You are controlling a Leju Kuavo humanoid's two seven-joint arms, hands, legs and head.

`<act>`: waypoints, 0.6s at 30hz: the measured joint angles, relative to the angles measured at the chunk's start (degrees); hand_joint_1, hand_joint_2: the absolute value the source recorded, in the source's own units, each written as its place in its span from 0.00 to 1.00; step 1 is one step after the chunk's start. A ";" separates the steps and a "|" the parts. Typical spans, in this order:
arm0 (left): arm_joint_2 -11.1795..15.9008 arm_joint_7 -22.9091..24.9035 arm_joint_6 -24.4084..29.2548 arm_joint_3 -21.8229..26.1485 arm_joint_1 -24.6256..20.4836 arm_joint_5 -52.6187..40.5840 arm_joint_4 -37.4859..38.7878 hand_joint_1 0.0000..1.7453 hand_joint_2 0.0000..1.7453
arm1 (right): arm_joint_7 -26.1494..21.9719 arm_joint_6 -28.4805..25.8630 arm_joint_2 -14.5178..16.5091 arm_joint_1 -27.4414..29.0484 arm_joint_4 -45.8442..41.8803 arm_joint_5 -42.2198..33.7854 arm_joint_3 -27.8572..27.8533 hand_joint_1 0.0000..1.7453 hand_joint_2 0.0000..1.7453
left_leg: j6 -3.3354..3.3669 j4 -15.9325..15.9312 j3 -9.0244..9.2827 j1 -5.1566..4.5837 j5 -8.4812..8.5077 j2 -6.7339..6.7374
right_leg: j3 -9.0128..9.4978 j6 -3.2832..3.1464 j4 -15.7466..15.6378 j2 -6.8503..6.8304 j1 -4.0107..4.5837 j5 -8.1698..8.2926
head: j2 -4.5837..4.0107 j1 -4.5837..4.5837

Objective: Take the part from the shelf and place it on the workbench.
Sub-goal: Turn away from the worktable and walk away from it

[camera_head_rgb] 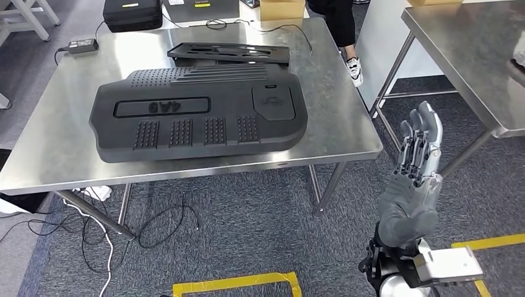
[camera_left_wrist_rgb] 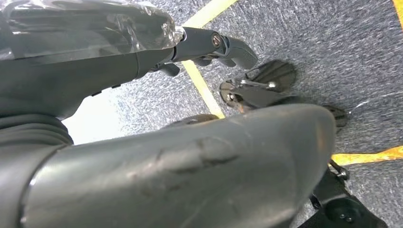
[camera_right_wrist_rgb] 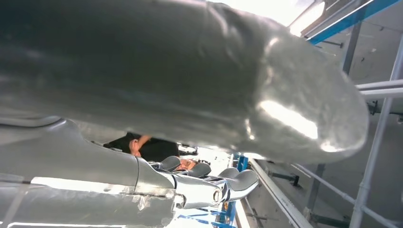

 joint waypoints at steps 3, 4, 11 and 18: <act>0.00 0.00 -0.02 -0.02 -0.06 -0.02 0.00 0.00 0.00 | 0.16 -0.22 -0.05 -0.01 -0.27 0.15 -0.03 0.00 0.00 | 1.37 -3.45 0.91 -0.40 -0.38 -0.07 | -0.51 1.24 -0.07 -0.01 -0.06 1.34 | 0.00 0.31; 0.01 0.00 -0.02 -0.03 -0.03 -0.03 0.00 0.00 0.00 | 0.26 -0.29 -0.10 0.01 -0.29 0.20 -0.03 0.00 0.00 | 1.85 -3.56 0.38 -0.39 0.17 0.07 | -0.81 1.59 0.15 0.06 -0.19 1.04 | 0.00 0.36; 0.01 0.00 -0.03 -0.07 0.04 -0.11 0.00 0.00 0.00 | 0.96 -0.72 -0.44 0.07 -0.39 0.33 -0.03 0.00 0.00 | 3.47 -3.44 -5.35 -1.01 4.85 0.53 | -3.51 2.34 16.64 0.23 -0.33 -9.51 | 0.00 1.89; -0.12 0.00 -0.26 -0.10 0.06 -0.18 -0.07 0.00 0.00 | 1.13 -0.74 -0.47 -0.32 -0.91 0.40 -0.03 0.00 0.00 | 2.19 -2.73 -8.52 -1.40 8.49 0.52 | 10.26 -0.17 -2.84 0.24 0.85 -6.92 | 0.00 2.79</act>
